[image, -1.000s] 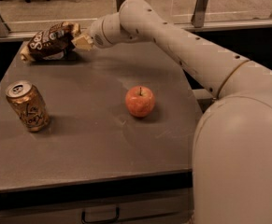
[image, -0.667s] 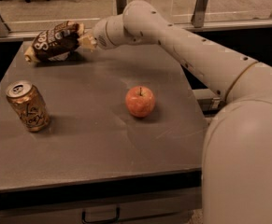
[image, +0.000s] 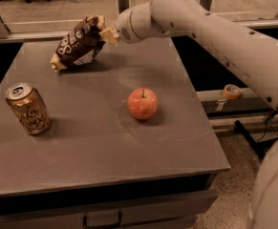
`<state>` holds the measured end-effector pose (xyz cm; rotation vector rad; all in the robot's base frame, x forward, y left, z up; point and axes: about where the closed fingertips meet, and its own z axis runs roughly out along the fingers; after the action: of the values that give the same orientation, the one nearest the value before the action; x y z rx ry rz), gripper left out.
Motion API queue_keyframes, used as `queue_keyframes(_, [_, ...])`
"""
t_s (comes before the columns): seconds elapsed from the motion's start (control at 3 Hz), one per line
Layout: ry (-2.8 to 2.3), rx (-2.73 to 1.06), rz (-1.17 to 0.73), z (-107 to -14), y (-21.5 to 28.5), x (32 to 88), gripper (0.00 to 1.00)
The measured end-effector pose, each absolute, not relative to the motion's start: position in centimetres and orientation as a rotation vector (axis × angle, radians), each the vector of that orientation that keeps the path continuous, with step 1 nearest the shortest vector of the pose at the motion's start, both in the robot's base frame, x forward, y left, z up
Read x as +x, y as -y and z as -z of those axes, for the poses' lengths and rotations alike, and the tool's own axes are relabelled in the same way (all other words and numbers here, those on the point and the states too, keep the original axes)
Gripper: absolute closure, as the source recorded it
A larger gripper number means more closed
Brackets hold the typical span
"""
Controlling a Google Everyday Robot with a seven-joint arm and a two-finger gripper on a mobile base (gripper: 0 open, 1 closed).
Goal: Move brown chip bag near apple
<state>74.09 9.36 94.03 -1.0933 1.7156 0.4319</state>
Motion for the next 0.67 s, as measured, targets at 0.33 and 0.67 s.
queue_keyframes(0.33, [-1.796,-1.096,-0.404,-95.6,-4.8,71.0,1.0])
queue_keyframes(0.67, [-1.881,-1.092,-0.392,-96.9,-0.6,67.0,1.0])
